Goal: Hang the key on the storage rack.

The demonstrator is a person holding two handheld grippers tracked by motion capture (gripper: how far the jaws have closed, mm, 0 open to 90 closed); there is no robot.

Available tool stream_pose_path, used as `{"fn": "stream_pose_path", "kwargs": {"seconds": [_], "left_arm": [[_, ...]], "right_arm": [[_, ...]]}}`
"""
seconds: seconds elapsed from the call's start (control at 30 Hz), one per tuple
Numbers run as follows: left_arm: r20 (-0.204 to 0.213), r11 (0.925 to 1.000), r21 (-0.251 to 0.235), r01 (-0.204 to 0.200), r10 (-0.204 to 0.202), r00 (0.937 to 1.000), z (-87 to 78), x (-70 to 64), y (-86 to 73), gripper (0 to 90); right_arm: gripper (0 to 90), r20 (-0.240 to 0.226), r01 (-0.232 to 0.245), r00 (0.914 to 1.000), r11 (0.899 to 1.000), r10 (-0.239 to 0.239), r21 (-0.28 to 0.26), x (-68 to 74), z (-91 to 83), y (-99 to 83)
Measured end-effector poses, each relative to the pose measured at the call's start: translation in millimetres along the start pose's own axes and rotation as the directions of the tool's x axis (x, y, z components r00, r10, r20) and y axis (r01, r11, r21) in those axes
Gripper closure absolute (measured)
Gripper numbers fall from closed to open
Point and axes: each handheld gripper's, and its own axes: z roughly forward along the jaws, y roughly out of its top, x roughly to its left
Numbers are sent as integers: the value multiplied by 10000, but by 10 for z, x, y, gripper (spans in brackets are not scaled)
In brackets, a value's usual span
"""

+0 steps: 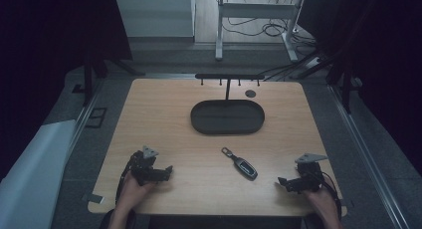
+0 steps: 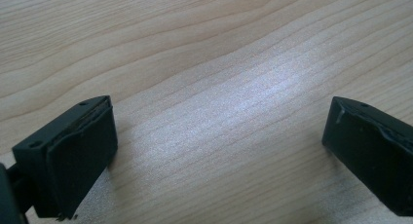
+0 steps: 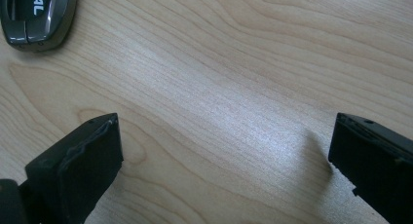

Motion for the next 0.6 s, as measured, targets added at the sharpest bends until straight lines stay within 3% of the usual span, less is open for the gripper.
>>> {"fn": "stream_pose_path", "kwargs": {"seconds": [0.23,0.6], "left_arm": [[0,10000,0,1,-1,10000,0,0,0,0],[3,10000,-1,0,0,10000,0,0,0,0]], "right_arm": [[0,-18,59,10000,9999,-58,99,32,-4,35],[0,-193,-302,9994,9995,304,118,60,-5,113]]}}
